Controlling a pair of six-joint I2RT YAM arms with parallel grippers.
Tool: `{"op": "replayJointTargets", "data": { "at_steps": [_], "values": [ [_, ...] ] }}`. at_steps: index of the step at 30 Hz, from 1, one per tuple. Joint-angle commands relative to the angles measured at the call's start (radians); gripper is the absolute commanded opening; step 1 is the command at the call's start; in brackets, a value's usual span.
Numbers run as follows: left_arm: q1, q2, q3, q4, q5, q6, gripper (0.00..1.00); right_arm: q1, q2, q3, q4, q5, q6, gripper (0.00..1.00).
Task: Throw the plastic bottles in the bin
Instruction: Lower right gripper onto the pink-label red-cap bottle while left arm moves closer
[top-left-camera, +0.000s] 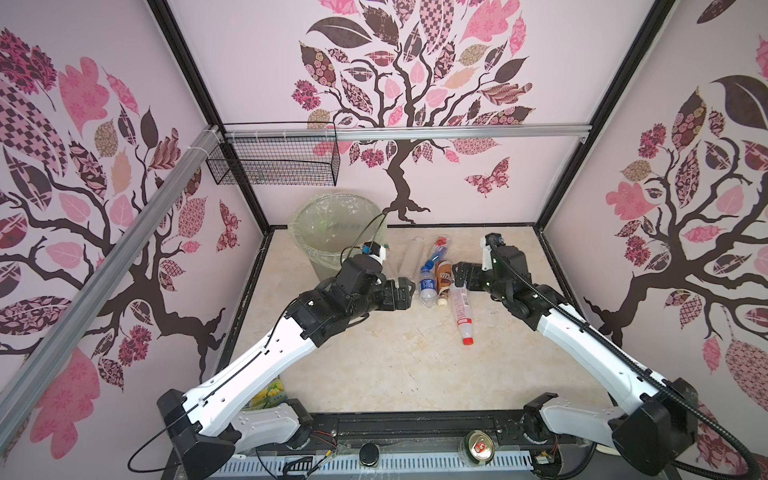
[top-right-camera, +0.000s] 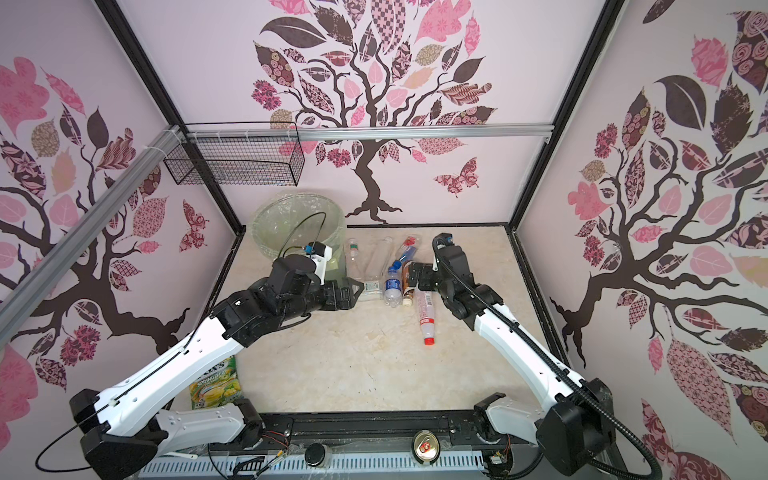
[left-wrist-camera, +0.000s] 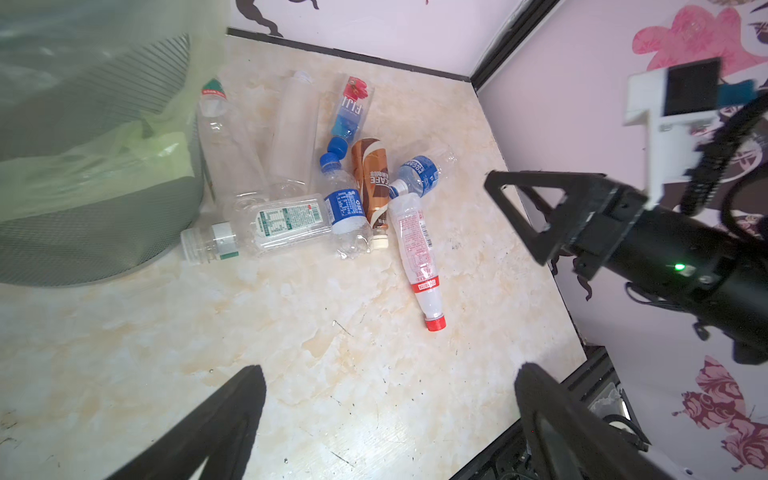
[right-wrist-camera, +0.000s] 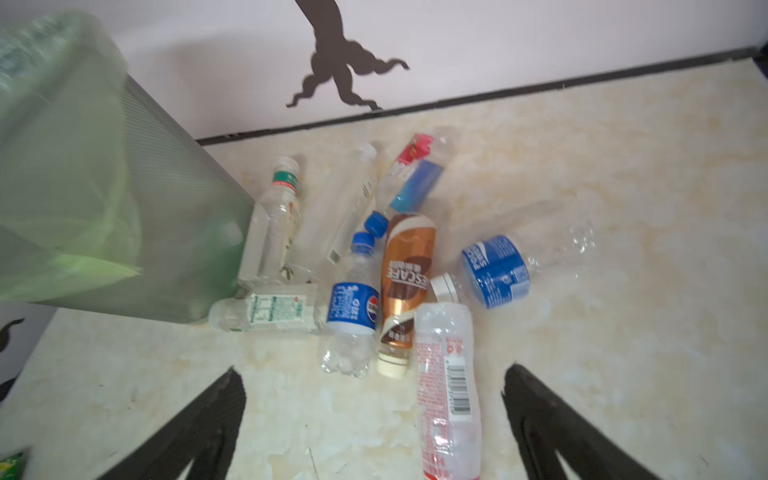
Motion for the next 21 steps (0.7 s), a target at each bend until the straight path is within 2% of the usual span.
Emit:
{"op": "replayJointTargets", "data": {
  "at_steps": [1, 9, 21],
  "values": [
    [-0.026, 0.012, -0.045, 0.038, -0.032, -0.009, 0.98, -0.005, -0.011, -0.074, 0.022, 0.040, 0.042, 1.00],
    [-0.030, 0.029, -0.109, 0.105, 0.020, -0.046, 0.98, -0.006, 0.079, -0.206, 0.093, 0.072, 0.040, 1.00],
    [-0.030, 0.105, -0.116, 0.126, 0.066, -0.032, 0.98, -0.010, 0.265, -0.192, 0.179, 0.037, 0.031, 1.00]
  ]
}}
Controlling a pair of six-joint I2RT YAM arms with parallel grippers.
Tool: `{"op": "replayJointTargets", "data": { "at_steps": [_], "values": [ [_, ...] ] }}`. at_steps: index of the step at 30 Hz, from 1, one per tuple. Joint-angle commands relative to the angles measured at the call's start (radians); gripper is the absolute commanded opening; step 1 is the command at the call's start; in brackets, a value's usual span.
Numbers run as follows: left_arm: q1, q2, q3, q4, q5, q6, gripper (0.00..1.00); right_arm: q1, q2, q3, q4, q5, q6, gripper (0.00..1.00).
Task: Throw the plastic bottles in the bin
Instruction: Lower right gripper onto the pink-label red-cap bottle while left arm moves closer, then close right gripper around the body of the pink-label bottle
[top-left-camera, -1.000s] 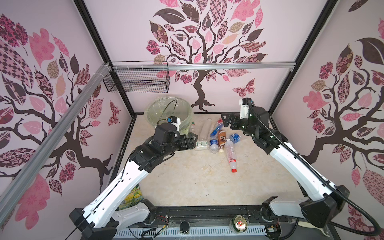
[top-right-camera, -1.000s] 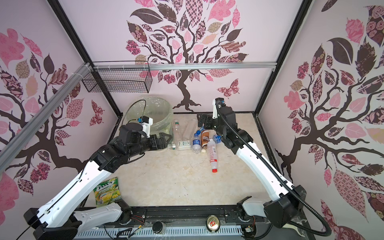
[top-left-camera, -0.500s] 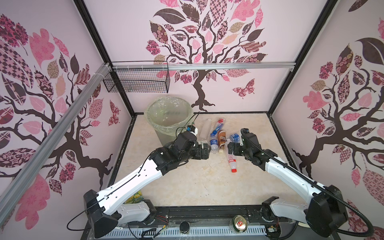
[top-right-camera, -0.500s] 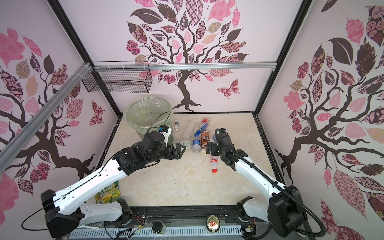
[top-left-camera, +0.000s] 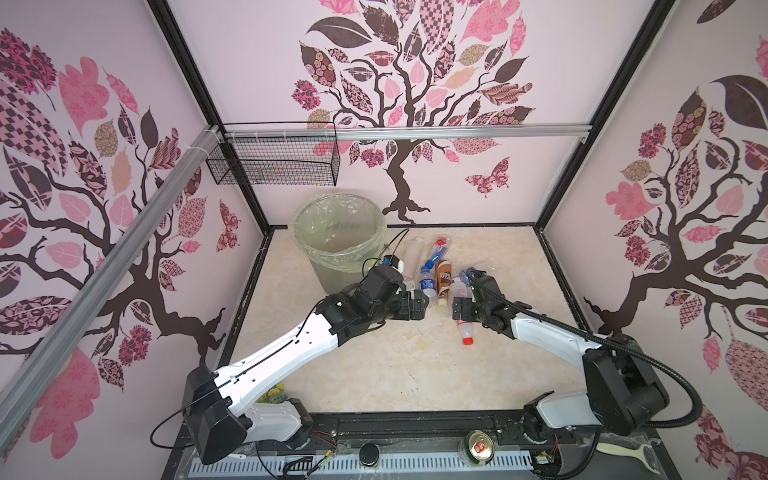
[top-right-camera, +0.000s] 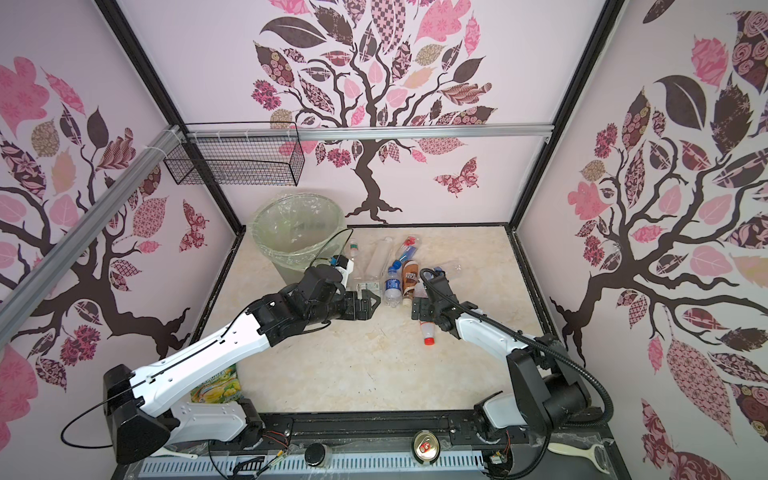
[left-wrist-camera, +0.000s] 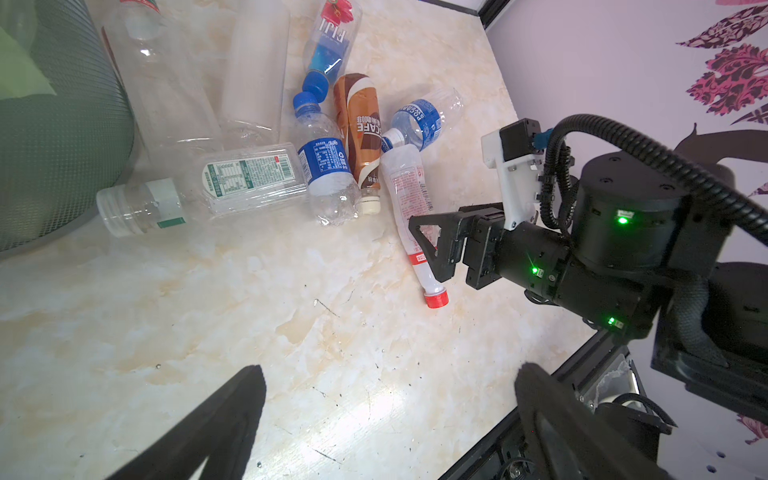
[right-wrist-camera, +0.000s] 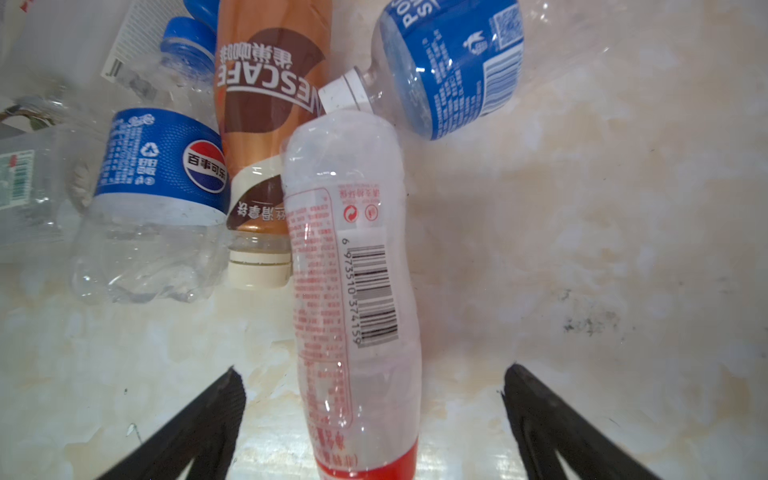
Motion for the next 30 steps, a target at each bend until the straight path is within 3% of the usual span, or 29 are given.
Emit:
{"op": "replayJointTargets", "data": {
  "at_steps": [1, 11, 30],
  "values": [
    [-0.002, 0.008, -0.030, 0.018, 0.016, 0.006, 0.98, -0.006, 0.049, 0.033, 0.037, -0.009, 0.006, 1.00],
    [-0.002, 0.037, -0.023, 0.014, 0.001, 0.016, 0.98, -0.006, 0.142, 0.069, 0.076, 0.003, -0.017, 0.94],
    [-0.003, 0.094, 0.008, 0.037, 0.020, 0.010, 0.98, -0.007, 0.235, 0.122, 0.057, -0.065, -0.041, 0.57]
  ]
}}
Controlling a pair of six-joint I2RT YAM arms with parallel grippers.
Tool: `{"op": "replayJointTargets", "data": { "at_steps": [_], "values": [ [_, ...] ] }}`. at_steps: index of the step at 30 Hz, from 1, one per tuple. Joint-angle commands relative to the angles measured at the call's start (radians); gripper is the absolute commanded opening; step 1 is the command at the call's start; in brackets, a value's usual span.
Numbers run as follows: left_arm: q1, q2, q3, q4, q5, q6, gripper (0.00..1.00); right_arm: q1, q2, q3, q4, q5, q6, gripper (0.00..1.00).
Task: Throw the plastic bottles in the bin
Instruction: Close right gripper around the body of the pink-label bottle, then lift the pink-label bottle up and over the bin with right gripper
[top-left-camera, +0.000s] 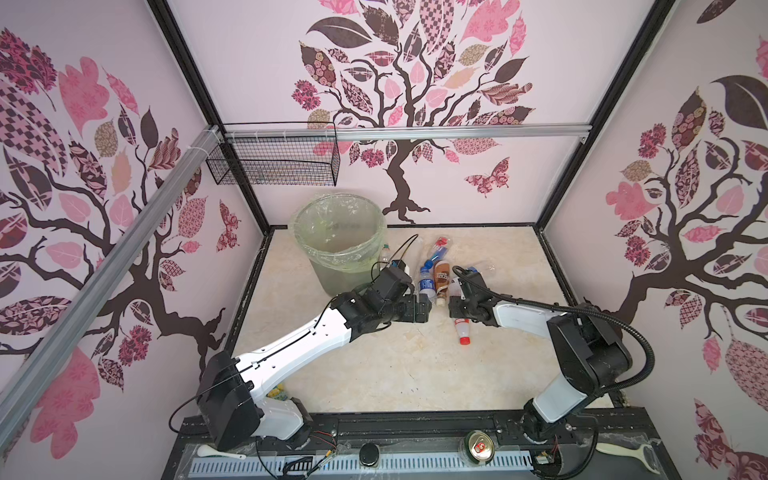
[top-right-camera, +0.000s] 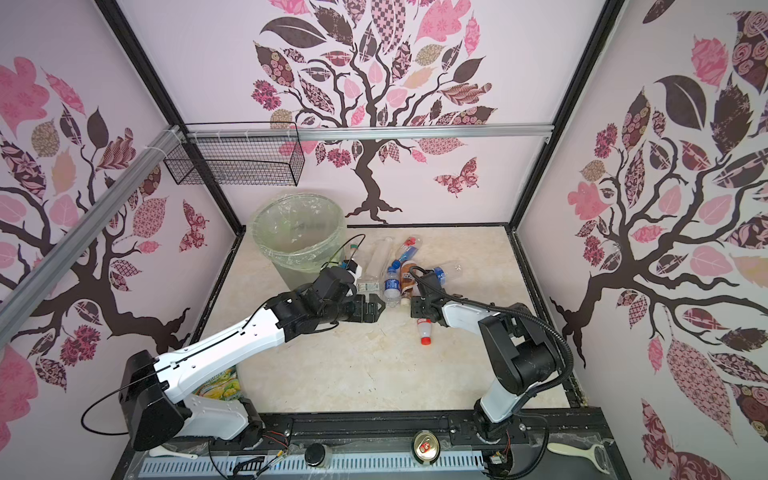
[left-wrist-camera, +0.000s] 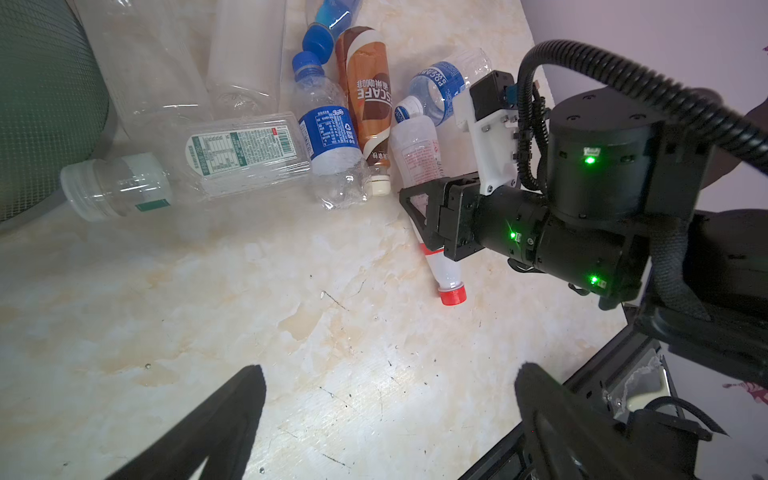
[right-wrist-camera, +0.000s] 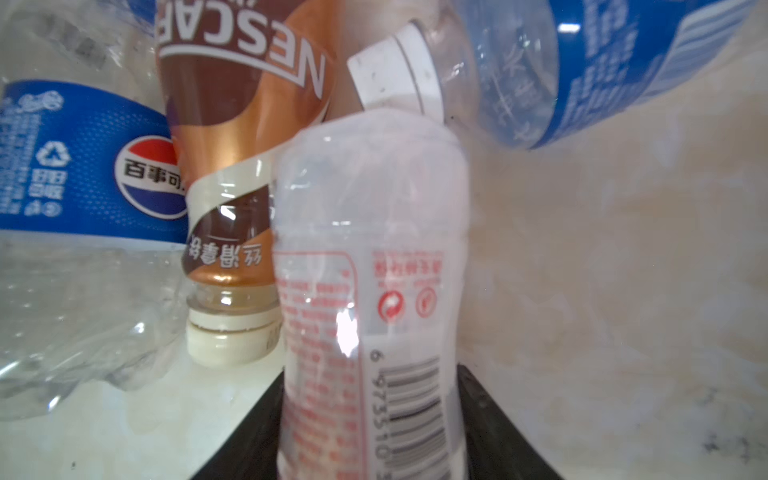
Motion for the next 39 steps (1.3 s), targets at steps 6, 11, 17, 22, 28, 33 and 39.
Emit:
{"op": "replayJointTargets", "data": {
  "at_steps": [6, 11, 17, 22, 28, 33, 39],
  "values": [
    [-0.002, -0.014, 0.013, 0.013, -0.007, 0.006, 0.98, -0.004, -0.029, 0.029, -0.038, -0.019, -0.002, 0.55],
    [-0.002, -0.043, 0.007, 0.010, -0.019, 0.007, 0.98, -0.005, -0.097, 0.024, -0.058, -0.039, 0.015, 0.54],
    [0.009, -0.076, 0.030, -0.024, -0.028, 0.025, 0.98, -0.005, -0.206, 0.042, -0.103, -0.051, 0.033, 0.54],
    [0.048, -0.113, 0.053, -0.045, -0.009, 0.034, 0.98, -0.005, -0.311, 0.092, -0.110, -0.088, 0.051, 0.54],
    [0.138, -0.154, 0.095, -0.082, 0.022, 0.064, 0.98, 0.000, -0.406, 0.169, 0.005, -0.154, 0.118, 0.50],
    [0.168, -0.171, 0.168, -0.135, 0.007, 0.104, 0.98, 0.051, -0.361, 0.350, 0.017, -0.139, 0.114, 0.50],
    [0.208, -0.178, 0.253, -0.186, 0.001, 0.131, 0.98, 0.171, -0.250, 0.602, 0.046, -0.113, 0.077, 0.49]
  ]
}}
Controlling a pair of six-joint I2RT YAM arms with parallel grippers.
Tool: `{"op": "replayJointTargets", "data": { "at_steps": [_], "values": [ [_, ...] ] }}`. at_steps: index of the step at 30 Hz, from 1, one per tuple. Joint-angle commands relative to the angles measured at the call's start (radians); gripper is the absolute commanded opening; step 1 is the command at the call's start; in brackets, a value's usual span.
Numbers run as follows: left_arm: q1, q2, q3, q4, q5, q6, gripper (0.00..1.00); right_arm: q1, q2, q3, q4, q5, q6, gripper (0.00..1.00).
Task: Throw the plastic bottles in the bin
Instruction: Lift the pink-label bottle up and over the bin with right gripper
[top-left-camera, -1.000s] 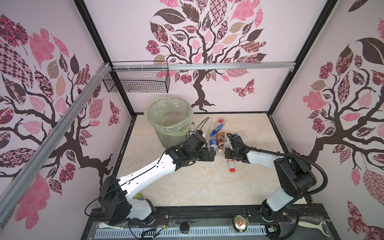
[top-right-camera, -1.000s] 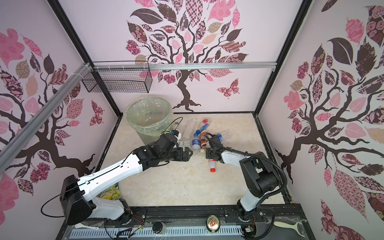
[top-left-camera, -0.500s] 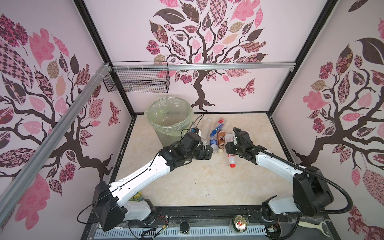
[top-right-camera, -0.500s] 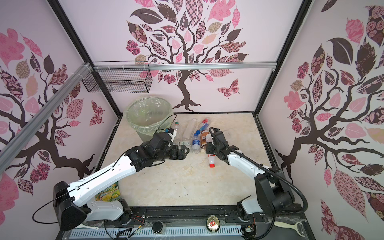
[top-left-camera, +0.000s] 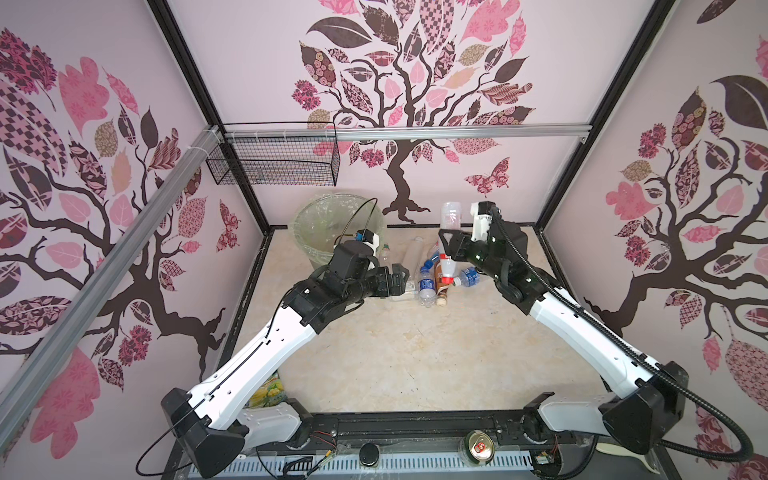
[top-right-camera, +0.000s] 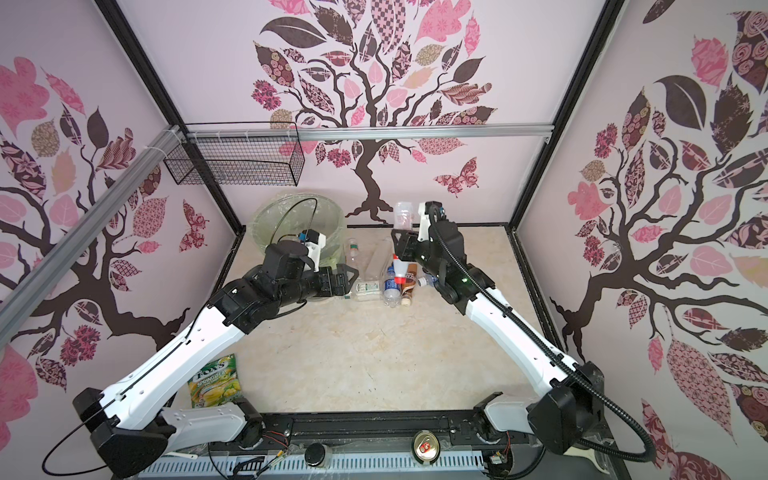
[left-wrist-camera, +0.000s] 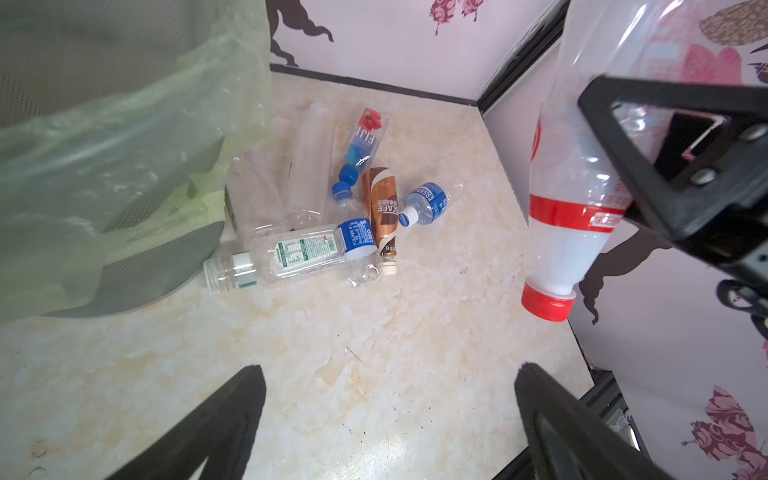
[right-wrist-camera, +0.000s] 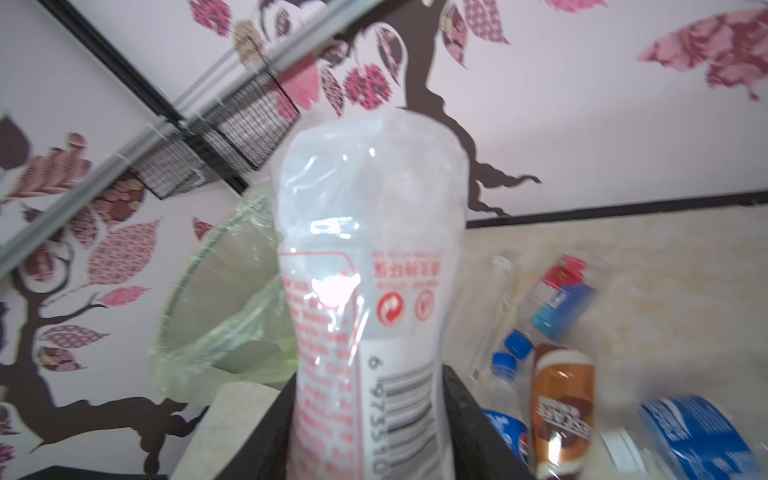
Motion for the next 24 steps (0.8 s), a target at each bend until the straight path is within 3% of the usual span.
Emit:
{"op": "replayJointTargets", "data": {
  "at_steps": [1, 7, 14, 18, 24],
  "values": [
    [0.048, -0.027, 0.072, -0.043, 0.008, 0.030, 0.98, 0.056, 0.078, 0.138, 0.039, 0.012, -0.017, 0.49],
    [0.235, -0.073, 0.139, -0.045, 0.132, -0.004, 0.98, 0.102, 0.192, 0.353, 0.095, -0.010, -0.017, 0.47],
    [0.363, -0.102, 0.188, -0.052, 0.213, -0.029, 0.98, 0.129, 0.269, 0.579, 0.171, 0.028, -0.076, 0.47],
    [0.390, -0.114, 0.181, -0.036, 0.237, -0.044, 0.98, 0.129, 0.295, 0.682, 0.239, 0.153, -0.108, 0.47],
    [0.398, -0.136, 0.161, -0.041, 0.237, -0.031, 0.98, 0.129, 0.352, 0.779, 0.373, 0.232, -0.119, 0.51]
  ]
}}
